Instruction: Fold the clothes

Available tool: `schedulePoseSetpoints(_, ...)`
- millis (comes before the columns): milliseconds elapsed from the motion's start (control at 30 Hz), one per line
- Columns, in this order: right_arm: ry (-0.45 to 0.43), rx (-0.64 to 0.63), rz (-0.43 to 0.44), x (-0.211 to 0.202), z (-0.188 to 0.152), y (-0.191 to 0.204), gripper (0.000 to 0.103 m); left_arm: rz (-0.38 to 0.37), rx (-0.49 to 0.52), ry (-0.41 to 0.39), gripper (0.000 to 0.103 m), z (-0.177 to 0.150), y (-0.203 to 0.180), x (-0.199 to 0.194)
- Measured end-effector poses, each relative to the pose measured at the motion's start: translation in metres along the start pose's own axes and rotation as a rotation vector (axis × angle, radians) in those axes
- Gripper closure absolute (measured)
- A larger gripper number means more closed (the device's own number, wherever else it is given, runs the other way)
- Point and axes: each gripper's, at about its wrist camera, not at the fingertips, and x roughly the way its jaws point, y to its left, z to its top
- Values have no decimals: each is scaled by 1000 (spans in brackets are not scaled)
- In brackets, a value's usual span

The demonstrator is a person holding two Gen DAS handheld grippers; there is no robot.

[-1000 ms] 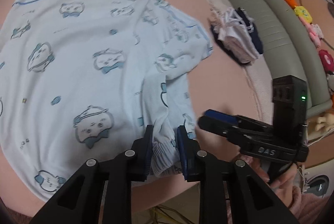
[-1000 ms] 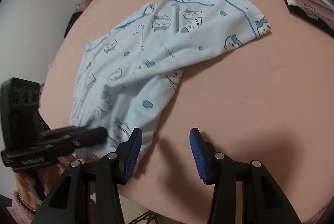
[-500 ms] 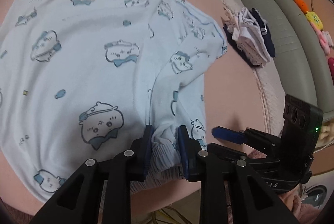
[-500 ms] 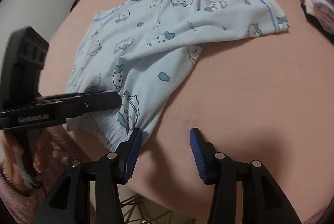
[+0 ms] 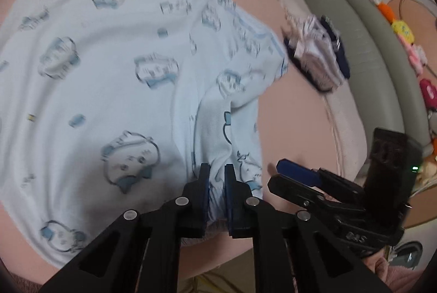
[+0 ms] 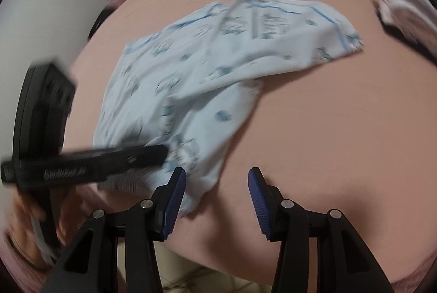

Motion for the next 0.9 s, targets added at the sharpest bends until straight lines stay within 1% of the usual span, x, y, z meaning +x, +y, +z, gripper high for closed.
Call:
schedulePoseSetpoints(100, -3, -34, -19, 0, 11, 8, 56, 7, -20, -80, 96, 2, 8, -26)
schedulePoseSetpoints(200, -9, -84, -2, 2, 24, 29, 56, 20, -57, -146, 96, 1, 19, -49)
schedulePoseSetpoints(233, -9, -104, 0, 4, 29, 40, 56, 26, -80, -162, 96, -1, 26, -56)
schedulePoseSetpoints(300, -2, -150, -5, 11, 38, 62, 56, 65, -91, -185, 96, -8, 32, -66)
schedulePoseSetpoints(333, 8, -171, -5, 16, 42, 73, 56, 83, -97, -195, 96, -12, 35, -71)
schedulePoseSetpoints(400, 35, -210, 9, 31, 44, 94, 56, 96, -110, -203, 96, -17, 44, -79)
schedulePoseSetpoints(500, 79, -248, -7, 49, 39, 114, 56, 115, -131, -209, 96, -24, 52, -84)
schedulePoseSetpoints(567, 81, -246, -13, 55, 36, 120, 56, 114, -140, -202, 96, -29, 58, -84)
schedulePoseSetpoints(600, 78, -240, -13, 57, 36, 122, 56, 126, -137, -198, 96, -32, 60, -84)
schedulePoseSetpoints(700, 84, -210, -30, 63, 35, 118, 56, 150, -136, -170, 96, -38, 68, -78)
schedulePoseSetpoints(767, 116, -213, -58, 72, 33, 114, 56, 172, -130, -154, 96, -40, 69, -72)
schedulePoseSetpoints(800, 132, -217, -70, 75, 31, 112, 56, 172, -126, -144, 96, -40, 71, -70)
schedulePoseSetpoints(867, 146, -212, -85, 78, 27, 105, 56, 146, -130, -111, 96, -40, 72, -62)
schedulePoseSetpoints(900, 142, -196, -78, 76, 25, 101, 56, 173, -115, -100, 96, -41, 71, -58)
